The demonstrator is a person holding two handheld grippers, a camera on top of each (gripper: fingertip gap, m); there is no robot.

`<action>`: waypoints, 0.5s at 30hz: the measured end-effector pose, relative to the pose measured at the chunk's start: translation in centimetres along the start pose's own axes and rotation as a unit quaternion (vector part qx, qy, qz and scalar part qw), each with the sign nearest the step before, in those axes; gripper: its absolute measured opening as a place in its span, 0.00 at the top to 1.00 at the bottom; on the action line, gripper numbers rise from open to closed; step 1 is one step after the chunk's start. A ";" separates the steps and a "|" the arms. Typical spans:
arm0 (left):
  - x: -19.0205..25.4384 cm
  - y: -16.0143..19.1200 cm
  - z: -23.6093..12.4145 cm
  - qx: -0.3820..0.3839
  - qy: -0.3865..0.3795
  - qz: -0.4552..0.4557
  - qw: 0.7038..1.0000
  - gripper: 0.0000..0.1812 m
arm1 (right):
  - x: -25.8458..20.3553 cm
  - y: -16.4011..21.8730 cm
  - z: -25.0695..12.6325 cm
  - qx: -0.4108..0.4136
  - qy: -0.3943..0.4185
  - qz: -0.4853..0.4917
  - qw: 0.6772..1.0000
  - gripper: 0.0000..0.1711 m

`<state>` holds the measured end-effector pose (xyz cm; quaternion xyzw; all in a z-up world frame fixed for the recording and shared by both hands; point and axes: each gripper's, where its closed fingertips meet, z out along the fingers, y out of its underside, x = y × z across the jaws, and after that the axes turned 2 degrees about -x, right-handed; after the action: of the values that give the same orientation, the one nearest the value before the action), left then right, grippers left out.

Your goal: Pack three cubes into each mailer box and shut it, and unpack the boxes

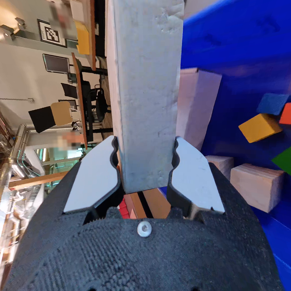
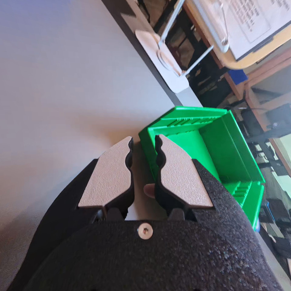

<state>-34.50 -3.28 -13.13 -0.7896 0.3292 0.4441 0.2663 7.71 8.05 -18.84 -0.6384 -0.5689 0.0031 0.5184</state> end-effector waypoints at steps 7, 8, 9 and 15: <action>0.4 -8.7 -10.0 0.167 0.100 -0.063 0.979 0.63 | -1.6 -6.2 -2.7 0.157 -0.025 0.000 0.987 0.80; 1.8 -10.4 -11.5 0.194 0.130 -0.059 0.971 0.63 | -1.9 -6.8 -3.1 0.178 -0.024 -0.008 0.984 0.79; 3.3 -12.1 -12.8 0.219 0.158 -0.049 0.962 0.63 | -2.2 -7.4 -3.5 0.197 -0.025 -0.020 0.980 0.76; 13.5 -18.7 -18.9 0.309 0.354 0.033 0.882 0.63 | -6.1 -9.4 -6.6 0.295 -0.113 -0.089 0.945 0.59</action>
<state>-5.17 -8.58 -13.81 -0.7608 0.5478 0.0189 0.3474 2.72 -2.50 -13.12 -0.3992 -0.6517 0.1973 0.6140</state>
